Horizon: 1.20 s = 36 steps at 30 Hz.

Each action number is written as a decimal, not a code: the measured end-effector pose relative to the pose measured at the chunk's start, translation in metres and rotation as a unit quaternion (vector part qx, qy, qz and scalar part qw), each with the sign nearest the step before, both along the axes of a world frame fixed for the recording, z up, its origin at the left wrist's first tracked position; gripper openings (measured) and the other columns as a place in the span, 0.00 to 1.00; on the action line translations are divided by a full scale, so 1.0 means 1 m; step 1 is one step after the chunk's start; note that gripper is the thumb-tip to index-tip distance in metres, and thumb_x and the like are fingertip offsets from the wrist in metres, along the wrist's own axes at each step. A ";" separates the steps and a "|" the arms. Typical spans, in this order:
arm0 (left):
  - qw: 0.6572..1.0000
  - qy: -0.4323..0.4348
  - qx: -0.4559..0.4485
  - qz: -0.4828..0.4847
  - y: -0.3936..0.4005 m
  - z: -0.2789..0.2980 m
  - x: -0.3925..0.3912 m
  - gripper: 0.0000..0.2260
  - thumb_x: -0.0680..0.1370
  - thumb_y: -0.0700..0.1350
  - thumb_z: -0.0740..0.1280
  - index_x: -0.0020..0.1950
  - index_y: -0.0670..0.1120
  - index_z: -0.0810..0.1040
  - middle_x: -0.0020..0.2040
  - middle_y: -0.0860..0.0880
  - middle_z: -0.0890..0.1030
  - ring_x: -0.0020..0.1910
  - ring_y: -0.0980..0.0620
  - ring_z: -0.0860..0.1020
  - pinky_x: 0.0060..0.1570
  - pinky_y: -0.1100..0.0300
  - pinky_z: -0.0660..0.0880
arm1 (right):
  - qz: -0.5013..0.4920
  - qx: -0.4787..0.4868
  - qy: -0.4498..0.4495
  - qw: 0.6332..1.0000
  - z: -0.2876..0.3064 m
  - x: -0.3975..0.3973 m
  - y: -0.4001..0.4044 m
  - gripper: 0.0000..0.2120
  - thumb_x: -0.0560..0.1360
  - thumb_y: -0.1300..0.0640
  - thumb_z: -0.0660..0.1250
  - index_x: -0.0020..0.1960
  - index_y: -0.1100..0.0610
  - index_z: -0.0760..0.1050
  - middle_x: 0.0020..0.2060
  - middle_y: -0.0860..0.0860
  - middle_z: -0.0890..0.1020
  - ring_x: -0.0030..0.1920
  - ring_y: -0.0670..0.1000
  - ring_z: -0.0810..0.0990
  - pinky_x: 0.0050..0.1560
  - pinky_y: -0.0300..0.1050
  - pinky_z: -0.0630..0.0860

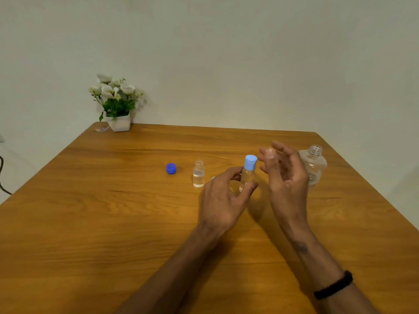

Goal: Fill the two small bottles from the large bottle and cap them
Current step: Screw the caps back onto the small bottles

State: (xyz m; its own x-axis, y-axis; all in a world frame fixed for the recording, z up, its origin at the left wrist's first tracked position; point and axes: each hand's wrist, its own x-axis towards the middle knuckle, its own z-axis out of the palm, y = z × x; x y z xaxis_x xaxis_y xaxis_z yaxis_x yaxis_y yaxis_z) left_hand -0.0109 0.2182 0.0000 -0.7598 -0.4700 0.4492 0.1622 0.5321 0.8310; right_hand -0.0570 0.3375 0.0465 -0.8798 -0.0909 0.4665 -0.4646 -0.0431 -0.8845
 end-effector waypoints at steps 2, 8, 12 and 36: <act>1.000 0.008 0.007 0.012 -0.004 0.001 0.000 0.17 0.77 0.59 0.73 0.64 0.57 0.81 0.54 0.60 0.86 0.26 0.62 0.76 0.35 0.60 0.76 | 0.039 -0.003 -0.007 0.999 0.000 -0.006 -0.007 0.23 0.83 0.41 0.65 0.72 0.53 0.76 0.62 0.47 0.86 0.64 0.48 0.84 0.66 0.58 0.82; 0.999 -0.002 0.017 0.030 -0.013 0.001 0.000 0.18 0.78 0.60 0.72 0.66 0.56 0.79 0.55 0.60 0.86 0.26 0.57 0.80 0.32 0.54 0.79 | 0.157 -0.022 -0.080 0.984 -0.004 -0.019 -0.012 0.19 0.86 0.55 0.62 0.76 0.53 0.74 0.65 0.49 0.85 0.68 0.49 0.82 0.73 0.60 0.75; 1.000 -0.019 0.014 0.006 -0.012 -0.002 -0.001 0.19 0.78 0.58 0.72 0.68 0.56 0.79 0.55 0.59 0.85 0.28 0.55 0.82 0.35 0.50 0.82 | 0.166 -0.009 -0.090 0.982 -0.007 -0.020 -0.005 0.19 0.86 0.59 0.63 0.76 0.52 0.75 0.66 0.47 0.85 0.70 0.46 0.81 0.72 0.54 0.77; 0.999 -0.034 0.013 -0.002 -0.005 0.000 0.001 0.16 0.77 0.56 0.74 0.64 0.55 0.81 0.51 0.58 0.86 0.26 0.54 0.82 0.33 0.48 0.82 | 0.106 -0.044 -0.090 0.989 -0.011 -0.014 0.000 0.23 0.80 0.56 0.74 0.73 0.53 0.77 0.61 0.47 0.87 0.65 0.45 0.84 0.64 0.48 0.82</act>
State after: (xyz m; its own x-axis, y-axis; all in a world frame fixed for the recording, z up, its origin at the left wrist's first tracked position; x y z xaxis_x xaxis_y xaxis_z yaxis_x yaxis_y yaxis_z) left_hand -0.0098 0.2132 0.0005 -0.7902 -0.4772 0.3844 0.1074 0.5097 0.8536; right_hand -0.0711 0.3378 0.0350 -0.9149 -0.2483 0.3181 -0.2722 -0.2023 -0.9407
